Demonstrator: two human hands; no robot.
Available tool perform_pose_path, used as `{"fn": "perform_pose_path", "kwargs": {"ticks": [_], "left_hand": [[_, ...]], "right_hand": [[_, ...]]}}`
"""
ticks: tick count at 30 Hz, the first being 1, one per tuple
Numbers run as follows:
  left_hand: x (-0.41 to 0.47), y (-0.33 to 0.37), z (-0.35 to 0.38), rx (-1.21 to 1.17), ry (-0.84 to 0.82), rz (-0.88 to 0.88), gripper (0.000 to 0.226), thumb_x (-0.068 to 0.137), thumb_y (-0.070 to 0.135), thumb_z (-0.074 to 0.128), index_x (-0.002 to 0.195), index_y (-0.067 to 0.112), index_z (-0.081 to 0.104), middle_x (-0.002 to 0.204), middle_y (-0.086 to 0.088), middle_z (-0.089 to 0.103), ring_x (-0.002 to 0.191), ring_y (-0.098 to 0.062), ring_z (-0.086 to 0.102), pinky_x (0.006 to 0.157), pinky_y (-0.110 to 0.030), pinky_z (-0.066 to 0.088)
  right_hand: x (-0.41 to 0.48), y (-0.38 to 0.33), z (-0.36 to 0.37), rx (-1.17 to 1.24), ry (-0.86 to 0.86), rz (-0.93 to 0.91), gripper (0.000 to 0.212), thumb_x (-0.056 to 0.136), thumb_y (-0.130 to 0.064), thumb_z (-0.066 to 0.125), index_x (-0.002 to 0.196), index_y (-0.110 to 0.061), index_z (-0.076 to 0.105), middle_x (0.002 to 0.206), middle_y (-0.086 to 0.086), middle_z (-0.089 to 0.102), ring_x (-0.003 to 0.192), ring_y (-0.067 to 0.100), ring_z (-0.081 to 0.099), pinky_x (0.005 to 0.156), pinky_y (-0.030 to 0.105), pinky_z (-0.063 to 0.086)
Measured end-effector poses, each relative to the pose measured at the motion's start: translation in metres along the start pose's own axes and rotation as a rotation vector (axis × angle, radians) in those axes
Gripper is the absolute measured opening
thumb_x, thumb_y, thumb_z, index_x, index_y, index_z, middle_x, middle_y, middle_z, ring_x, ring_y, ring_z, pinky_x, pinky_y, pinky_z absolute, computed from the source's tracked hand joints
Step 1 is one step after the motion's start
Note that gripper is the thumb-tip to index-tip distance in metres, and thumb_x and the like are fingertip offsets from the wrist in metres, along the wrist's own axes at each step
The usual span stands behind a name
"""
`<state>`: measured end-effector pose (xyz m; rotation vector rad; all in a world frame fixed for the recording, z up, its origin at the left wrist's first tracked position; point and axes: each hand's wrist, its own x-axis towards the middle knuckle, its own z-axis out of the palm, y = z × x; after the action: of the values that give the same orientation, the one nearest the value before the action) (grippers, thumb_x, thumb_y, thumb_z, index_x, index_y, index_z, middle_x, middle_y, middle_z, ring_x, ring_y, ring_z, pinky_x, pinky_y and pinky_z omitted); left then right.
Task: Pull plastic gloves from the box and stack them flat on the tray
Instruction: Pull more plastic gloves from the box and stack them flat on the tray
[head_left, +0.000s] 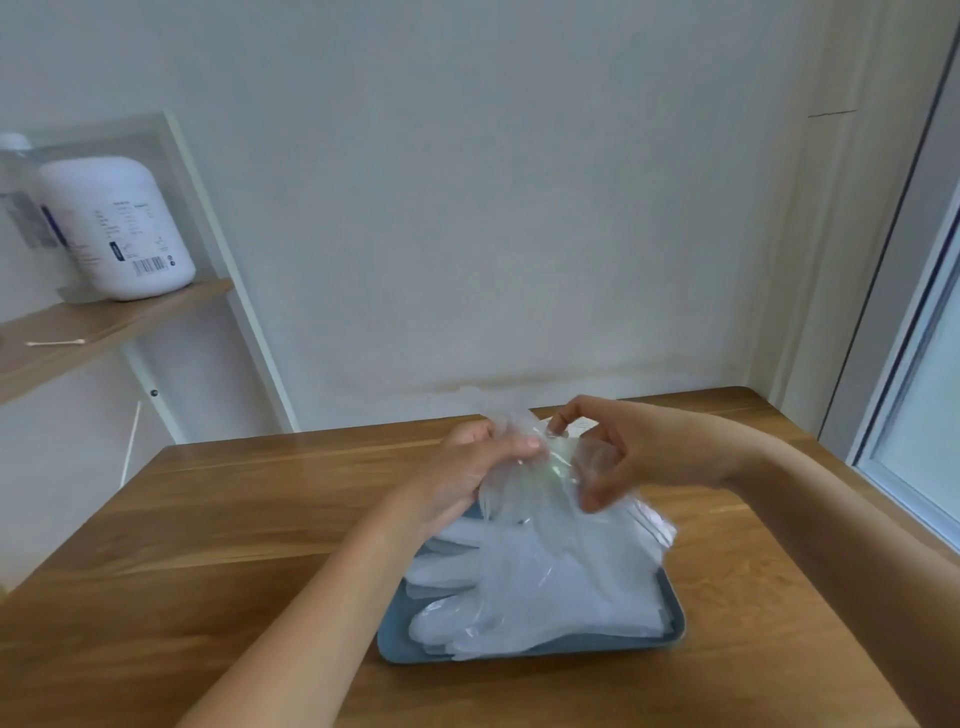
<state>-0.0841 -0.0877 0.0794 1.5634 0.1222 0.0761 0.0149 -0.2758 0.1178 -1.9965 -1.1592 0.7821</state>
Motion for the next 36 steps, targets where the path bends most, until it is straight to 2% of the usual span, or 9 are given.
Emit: {"fn": "perform_pose_path", "kwargs": {"ticks": [3, 6, 11, 15, 21, 23, 26, 31, 36], "left_hand": [[-0.014, -0.003, -0.007, -0.098, 0.090, 0.049, 0.034, 0.058, 0.026, 0.076, 0.086, 0.007, 0.071, 0.097, -0.012, 0.071, 0.088, -0.017, 0.065, 0.082, -0.029, 0.049], [-0.027, -0.004, -0.011, -0.154, 0.188, 0.158, 0.012, 0.067, 0.016, 0.064, 0.070, 0.011, 0.075, 0.081, -0.006, 0.074, 0.083, -0.014, 0.068, 0.086, -0.033, 0.046], [-0.040, -0.009, -0.016, -0.202, 0.281, 0.238, 0.018, 0.069, 0.016, 0.059, 0.054, 0.018, 0.070, 0.067, -0.002, 0.070, 0.072, -0.012, 0.066, 0.083, -0.030, 0.048], [-0.049, -0.011, -0.024, -0.228, 0.272, 0.175, 0.022, 0.070, 0.007, 0.075, 0.058, 0.012, 0.058, 0.057, 0.001, 0.061, 0.061, -0.012, 0.059, 0.067, -0.023, 0.047], [-0.062, -0.002, -0.043, -0.013, 0.095, 0.021, 0.025, 0.085, 0.004, 0.064, 0.064, 0.018, 0.063, 0.061, 0.004, 0.048, 0.054, -0.007, 0.043, 0.052, -0.013, 0.043], [-0.062, 0.002, -0.047, 0.022, 0.036, -0.077, 0.011, 0.082, 0.014, 0.068, 0.090, 0.006, 0.067, 0.072, 0.001, 0.051, 0.058, -0.007, 0.042, 0.053, -0.014, 0.043], [-0.054, 0.002, -0.053, 0.001, -0.057, -0.274, 0.043, 0.082, 0.031, 0.070, 0.113, 0.000, 0.065, 0.084, -0.005, 0.056, 0.064, -0.010, 0.044, 0.058, -0.019, 0.051], [-0.031, -0.014, -0.051, 0.275, -0.133, -0.393, 0.029, 0.088, 0.031, 0.065, 0.063, 0.017, 0.064, 0.064, -0.001, 0.038, 0.055, -0.009, 0.036, 0.061, -0.022, 0.038], [-0.010, -0.028, -0.057, 0.656, -0.092, -0.514, 0.041, 0.088, 0.046, 0.065, 0.063, 0.018, 0.049, 0.062, 0.004, 0.043, 0.063, -0.015, 0.037, 0.063, -0.026, 0.032]], "right_hand": [[-0.005, 0.008, 0.002, 0.222, 0.093, 0.014, 0.055, 0.073, -0.004, 0.078, 0.120, -0.017, 0.055, 0.098, 0.008, 0.073, 0.093, 0.028, 0.068, 0.087, 0.037, 0.052], [-0.007, 0.020, 0.006, 0.558, -0.086, 0.030, 0.063, 0.070, 0.004, 0.075, 0.128, -0.007, 0.052, 0.119, 0.024, 0.063, 0.107, 0.037, 0.062, 0.098, 0.045, 0.046], [-0.001, 0.015, 0.039, 0.833, -0.008, -0.035, 0.011, 0.086, 0.003, 0.057, 0.090, 0.001, 0.068, 0.082, 0.010, 0.068, 0.073, 0.014, 0.066, 0.068, 0.022, 0.056], [0.005, 0.003, 0.050, 0.888, 0.241, -0.083, 0.023, 0.097, -0.005, 0.046, 0.077, -0.002, 0.058, 0.063, 0.006, 0.058, 0.054, 0.011, 0.059, 0.056, 0.019, 0.052], [0.011, 0.013, 0.052, 0.466, 0.480, 0.011, 0.021, 0.098, -0.018, 0.053, 0.085, -0.007, 0.064, 0.075, 0.015, 0.052, 0.064, 0.024, 0.044, 0.058, 0.030, 0.037], [0.011, 0.020, 0.051, 0.355, 0.476, 0.067, 0.021, 0.096, -0.023, 0.055, 0.088, -0.007, 0.066, 0.076, 0.013, 0.054, 0.068, 0.024, 0.043, 0.059, 0.033, 0.034], [0.016, 0.034, 0.053, 0.300, 0.451, 0.143, 0.025, 0.094, -0.023, 0.059, 0.095, 0.001, 0.064, 0.075, 0.012, 0.054, 0.067, 0.023, 0.042, 0.059, 0.032, 0.033], [0.025, 0.069, 0.061, 0.156, 0.461, 0.271, 0.027, 0.093, -0.021, 0.060, 0.095, 0.006, 0.063, 0.062, 0.007, 0.058, 0.047, 0.015, 0.041, 0.044, 0.022, 0.031], [0.029, 0.094, 0.067, -0.125, 0.453, 0.328, 0.022, 0.094, -0.024, 0.055, 0.093, -0.004, 0.063, 0.084, 0.010, 0.069, 0.068, 0.021, 0.059, 0.052, 0.024, 0.041]]}}
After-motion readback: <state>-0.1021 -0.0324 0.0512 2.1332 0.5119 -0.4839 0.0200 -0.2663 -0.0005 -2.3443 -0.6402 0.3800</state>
